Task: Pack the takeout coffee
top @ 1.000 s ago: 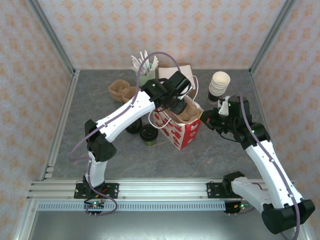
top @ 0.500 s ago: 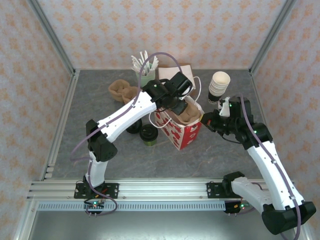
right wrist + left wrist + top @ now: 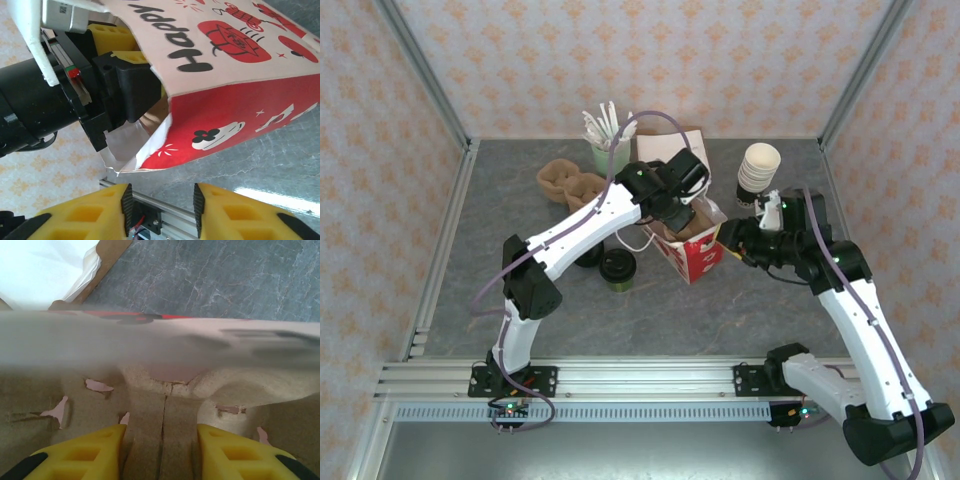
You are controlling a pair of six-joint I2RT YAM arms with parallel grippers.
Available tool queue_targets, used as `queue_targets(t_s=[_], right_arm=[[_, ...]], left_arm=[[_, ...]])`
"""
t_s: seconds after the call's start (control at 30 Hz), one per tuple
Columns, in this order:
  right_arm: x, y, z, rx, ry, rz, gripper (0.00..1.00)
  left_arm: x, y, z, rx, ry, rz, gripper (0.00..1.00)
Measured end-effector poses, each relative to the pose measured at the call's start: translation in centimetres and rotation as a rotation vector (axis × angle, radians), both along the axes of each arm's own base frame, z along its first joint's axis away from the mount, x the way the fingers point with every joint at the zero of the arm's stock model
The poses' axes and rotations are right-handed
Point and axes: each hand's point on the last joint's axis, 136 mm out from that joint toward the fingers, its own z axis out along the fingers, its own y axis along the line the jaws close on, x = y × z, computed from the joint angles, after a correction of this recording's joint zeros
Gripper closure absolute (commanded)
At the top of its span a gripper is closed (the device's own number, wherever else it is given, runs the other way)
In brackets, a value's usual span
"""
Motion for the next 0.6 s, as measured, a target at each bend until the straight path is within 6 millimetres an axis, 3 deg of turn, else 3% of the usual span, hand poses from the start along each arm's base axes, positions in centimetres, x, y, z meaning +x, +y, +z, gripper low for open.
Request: queue_targets(t_s=[0.17, 0.3, 0.43, 0.6], right_arm=[[0.8, -0.8, 3.4, -0.046, -0.121, -0.022, 0.46], [2.2, -1.7, 5.3, -0.126, -0.236, -0.042, 0.44], [4.2, -2.2, 4.9, -0.204, -0.299, -0.044, 0.44], [6.1, -1.8, 2.9, -0.249, -0.302, -0.016, 0.44]], left_arm=[[-0.3, -0.3, -0.1, -0.004, 0.008, -0.034, 0.6], [-0.5, -0.6, -0.1, -0.008, 0.016, -0.069, 0.59], [-0.8, -1.2, 0.0, -0.024, 0.023, -0.108, 0.59], [-1.2, -1.8, -0.1, -0.046, 0.038, -0.151, 0.59]])
